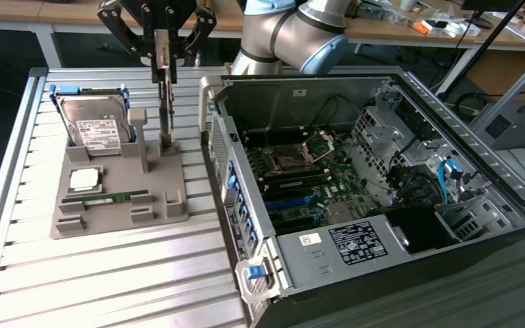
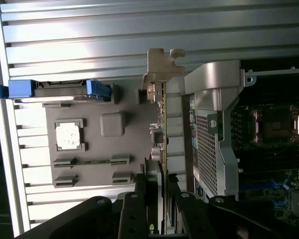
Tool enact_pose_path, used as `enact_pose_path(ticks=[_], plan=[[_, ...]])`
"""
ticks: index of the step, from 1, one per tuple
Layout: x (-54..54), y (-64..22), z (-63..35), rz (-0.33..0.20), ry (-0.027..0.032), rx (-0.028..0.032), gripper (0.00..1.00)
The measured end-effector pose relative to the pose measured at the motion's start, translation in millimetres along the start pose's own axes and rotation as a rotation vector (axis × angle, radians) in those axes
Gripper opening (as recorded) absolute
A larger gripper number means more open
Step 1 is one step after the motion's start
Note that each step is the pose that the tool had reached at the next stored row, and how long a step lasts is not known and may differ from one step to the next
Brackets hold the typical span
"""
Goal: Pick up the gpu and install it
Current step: 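Pick up the gpu and move the gpu toward the slot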
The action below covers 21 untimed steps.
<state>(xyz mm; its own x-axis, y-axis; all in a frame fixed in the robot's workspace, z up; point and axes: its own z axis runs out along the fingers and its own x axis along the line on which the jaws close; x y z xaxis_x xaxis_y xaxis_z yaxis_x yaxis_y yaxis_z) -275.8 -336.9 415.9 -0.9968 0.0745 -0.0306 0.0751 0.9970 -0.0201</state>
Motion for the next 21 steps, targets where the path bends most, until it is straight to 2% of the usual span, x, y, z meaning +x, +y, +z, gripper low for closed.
enact_pose_path(ticks=[21], plan=[[-0.3,-0.2,-9.8,0.0,0.0,0.0,0.27]])
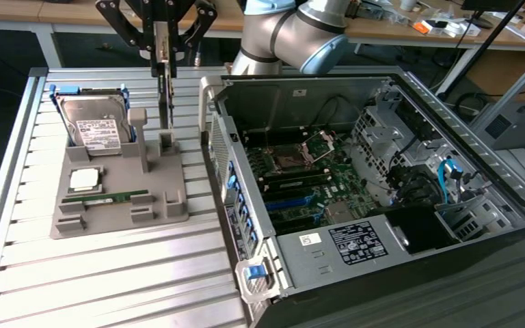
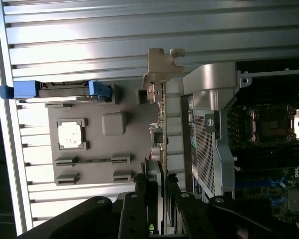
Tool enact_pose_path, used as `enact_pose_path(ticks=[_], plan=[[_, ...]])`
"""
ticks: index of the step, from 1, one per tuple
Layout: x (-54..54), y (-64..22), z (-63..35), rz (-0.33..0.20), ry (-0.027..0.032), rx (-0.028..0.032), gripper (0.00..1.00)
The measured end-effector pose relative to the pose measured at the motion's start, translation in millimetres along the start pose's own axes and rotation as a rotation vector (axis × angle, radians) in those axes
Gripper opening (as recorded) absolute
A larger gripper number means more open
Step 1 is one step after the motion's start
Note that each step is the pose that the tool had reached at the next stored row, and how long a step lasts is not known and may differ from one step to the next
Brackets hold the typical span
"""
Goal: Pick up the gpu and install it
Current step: 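Pick up the gpu and move the gpu toward the slot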
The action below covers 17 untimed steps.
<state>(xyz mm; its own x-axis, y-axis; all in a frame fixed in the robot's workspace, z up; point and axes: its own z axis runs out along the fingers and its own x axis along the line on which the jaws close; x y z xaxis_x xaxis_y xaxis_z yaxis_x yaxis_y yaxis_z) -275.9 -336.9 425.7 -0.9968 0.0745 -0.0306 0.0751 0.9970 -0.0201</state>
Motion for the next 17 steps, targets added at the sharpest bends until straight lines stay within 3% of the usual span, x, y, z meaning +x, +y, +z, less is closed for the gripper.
enact_pose_path(ticks=[17], plan=[[-0.2,-2.2,-1.2,0.0,0.0001,0.0,0.27]])
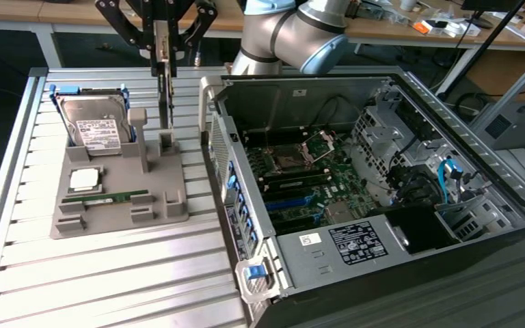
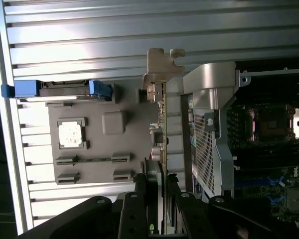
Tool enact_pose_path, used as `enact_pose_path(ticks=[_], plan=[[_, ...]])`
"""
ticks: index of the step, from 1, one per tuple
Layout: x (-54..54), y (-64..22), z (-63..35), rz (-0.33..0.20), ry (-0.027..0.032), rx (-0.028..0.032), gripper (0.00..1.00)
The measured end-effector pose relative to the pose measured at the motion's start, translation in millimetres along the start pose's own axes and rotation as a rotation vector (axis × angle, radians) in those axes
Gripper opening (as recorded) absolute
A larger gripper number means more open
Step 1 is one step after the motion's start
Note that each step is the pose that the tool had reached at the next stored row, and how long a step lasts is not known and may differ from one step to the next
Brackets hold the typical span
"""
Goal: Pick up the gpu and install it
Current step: 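Pick up the gpu and move the gpu toward the slot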
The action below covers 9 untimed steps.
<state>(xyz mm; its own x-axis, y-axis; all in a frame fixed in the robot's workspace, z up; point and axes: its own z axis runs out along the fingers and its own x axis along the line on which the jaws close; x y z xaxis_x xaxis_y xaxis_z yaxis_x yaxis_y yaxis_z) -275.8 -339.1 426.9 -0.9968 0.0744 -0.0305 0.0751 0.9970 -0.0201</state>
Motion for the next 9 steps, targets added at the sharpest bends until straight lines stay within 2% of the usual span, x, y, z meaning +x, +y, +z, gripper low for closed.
enact_pose_path(ticks=[9], plan=[[-0.7,-9.5,0.3,0.0,-0.0002,-0.0001,0.27]])
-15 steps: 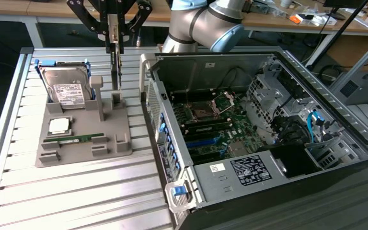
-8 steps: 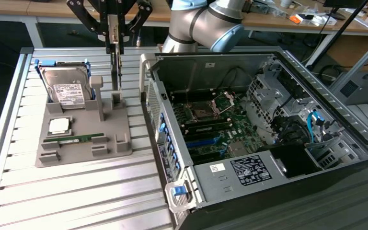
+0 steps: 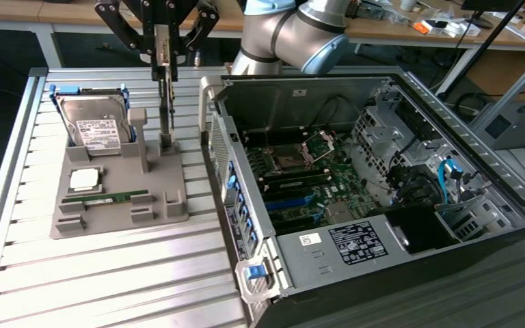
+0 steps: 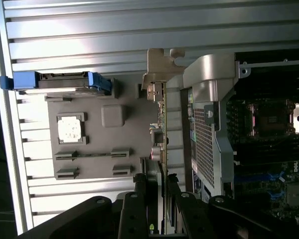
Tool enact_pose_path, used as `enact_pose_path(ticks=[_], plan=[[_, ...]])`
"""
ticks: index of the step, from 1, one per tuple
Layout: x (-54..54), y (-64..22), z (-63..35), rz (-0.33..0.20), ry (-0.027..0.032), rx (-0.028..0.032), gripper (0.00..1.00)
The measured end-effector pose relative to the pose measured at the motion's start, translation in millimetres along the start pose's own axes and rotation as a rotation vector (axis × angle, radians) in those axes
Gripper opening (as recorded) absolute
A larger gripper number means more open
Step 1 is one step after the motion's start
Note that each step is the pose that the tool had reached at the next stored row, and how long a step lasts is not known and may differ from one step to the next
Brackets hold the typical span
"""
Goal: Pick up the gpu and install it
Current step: 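Pick up the gpu and move the gpu toward the slot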
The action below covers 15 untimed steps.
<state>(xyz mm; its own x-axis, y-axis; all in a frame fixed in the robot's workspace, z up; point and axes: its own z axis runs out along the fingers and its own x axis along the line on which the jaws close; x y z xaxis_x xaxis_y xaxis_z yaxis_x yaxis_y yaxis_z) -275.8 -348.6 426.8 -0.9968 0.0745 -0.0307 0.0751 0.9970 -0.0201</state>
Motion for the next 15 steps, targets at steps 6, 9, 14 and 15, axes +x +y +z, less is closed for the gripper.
enact_pose_path(ticks=[6,9,14,15], plan=[[-3.8,-1.2,0.3,0.0,0.0001,0.0008,0.27],[-7.2,-1.2,0.4,0.0,0.0,0.0012,0.27],[-12.9,-0.9,0.8,0.0,0.0,0.002,0.27],[-14.9,-0.8,0.9,0.0,-0.0001,0.0022,0.27]])
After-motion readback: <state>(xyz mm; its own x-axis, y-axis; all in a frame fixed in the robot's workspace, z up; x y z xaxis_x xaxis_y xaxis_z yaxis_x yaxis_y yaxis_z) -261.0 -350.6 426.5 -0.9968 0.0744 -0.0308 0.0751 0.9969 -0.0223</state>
